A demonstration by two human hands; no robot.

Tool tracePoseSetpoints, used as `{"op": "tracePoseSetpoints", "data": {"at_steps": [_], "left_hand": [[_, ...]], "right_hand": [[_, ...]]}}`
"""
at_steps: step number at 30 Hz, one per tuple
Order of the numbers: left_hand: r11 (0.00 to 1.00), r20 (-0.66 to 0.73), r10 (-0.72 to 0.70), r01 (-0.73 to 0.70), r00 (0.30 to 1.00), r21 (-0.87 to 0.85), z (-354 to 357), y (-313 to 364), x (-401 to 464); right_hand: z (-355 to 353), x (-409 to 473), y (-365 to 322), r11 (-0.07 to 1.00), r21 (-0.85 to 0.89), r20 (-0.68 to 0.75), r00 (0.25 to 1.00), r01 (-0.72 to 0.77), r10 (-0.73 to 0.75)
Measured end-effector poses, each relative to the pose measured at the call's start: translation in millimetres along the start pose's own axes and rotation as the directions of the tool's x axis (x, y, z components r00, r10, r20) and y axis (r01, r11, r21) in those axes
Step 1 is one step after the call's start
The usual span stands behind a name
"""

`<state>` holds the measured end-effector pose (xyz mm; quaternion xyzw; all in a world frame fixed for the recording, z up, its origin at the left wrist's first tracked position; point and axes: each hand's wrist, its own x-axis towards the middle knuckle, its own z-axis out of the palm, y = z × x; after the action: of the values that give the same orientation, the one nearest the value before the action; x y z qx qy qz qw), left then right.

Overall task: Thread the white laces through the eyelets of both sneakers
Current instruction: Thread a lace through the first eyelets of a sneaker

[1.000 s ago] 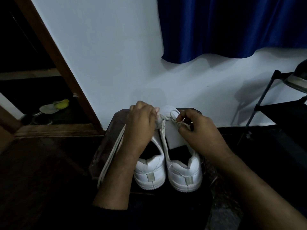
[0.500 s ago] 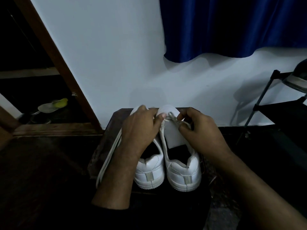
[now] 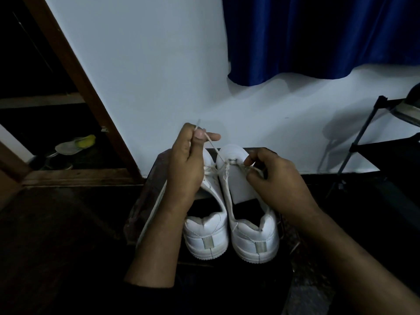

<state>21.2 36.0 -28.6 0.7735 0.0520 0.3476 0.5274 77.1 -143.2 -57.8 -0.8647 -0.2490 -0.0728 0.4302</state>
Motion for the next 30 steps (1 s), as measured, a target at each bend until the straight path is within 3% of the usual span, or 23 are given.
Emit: {"op": "tracePoseSetpoints", "data": {"at_steps": [2,4,5,6,7,8,9,11,13,15,19,24,30], "left_hand": [[0.958,-0.02,-0.061,0.053,0.998,-0.281,2,11,0],[0.804,-0.007,-0.197,0.158,0.98,-0.574,1,23,1],[0.761,-0.002,-0.244,0.19,0.97,-0.621,-2,26,1],[0.81,-0.036,-0.242,0.181,0.97,-0.558,-5,24,1],[0.931,-0.076,-0.169,0.134,0.983,-0.34,-9,19,2],[0.999,-0.064,-0.05,0.05,0.997,-0.006,-12,13,2],[0.944,0.005,0.053,-0.052,0.999,0.327,-14,8,2],[0.719,0.214,0.038,-0.176,0.976,0.673,-13,4,-1],[0.578,0.293,-0.096,-0.186,0.951,0.794,-7,1,-3],[0.55,0.268,-0.129,-0.156,0.955,0.82,-5,-1,-3],[0.605,0.207,-0.104,-0.103,0.973,0.79,-2,0,-4],[0.877,-0.054,0.088,-0.051,0.995,0.478,-10,5,2],[0.996,-0.055,-0.051,0.055,0.997,0.074,-18,25,3]], "right_hand": [[0,0,0,1.0,0.0,0.004,1.0,0.003,-0.003],[0,0,0,1.0,0.001,0.003,1.0,0.005,-0.005],[0,0,-1,1.0,0.004,0.002,1.0,0.003,-0.004],[0,-1,-1,1.0,0.009,0.004,1.0,0.0,0.0],[0,-1,-1,1.0,0.015,0.005,1.0,-0.004,0.004],[0,-1,-1,1.0,0.016,0.006,1.0,-0.005,0.005],[1,-1,-1,1.0,0.014,0.006,1.0,-0.003,0.003],[1,-1,-1,1.0,0.009,0.007,1.0,0.004,-0.004],[1,-1,-1,1.0,0.01,0.01,1.0,0.011,-0.011],[2,-1,0,1.0,0.011,0.002,1.0,0.028,-0.028],[2,-2,1,0.999,0.01,0.003,0.999,0.038,-0.038],[3,-1,-3,0.999,-0.008,0.001,0.999,0.034,-0.034],[6,2,-15,0.985,-0.087,-0.048,0.987,0.146,-0.151]]}}
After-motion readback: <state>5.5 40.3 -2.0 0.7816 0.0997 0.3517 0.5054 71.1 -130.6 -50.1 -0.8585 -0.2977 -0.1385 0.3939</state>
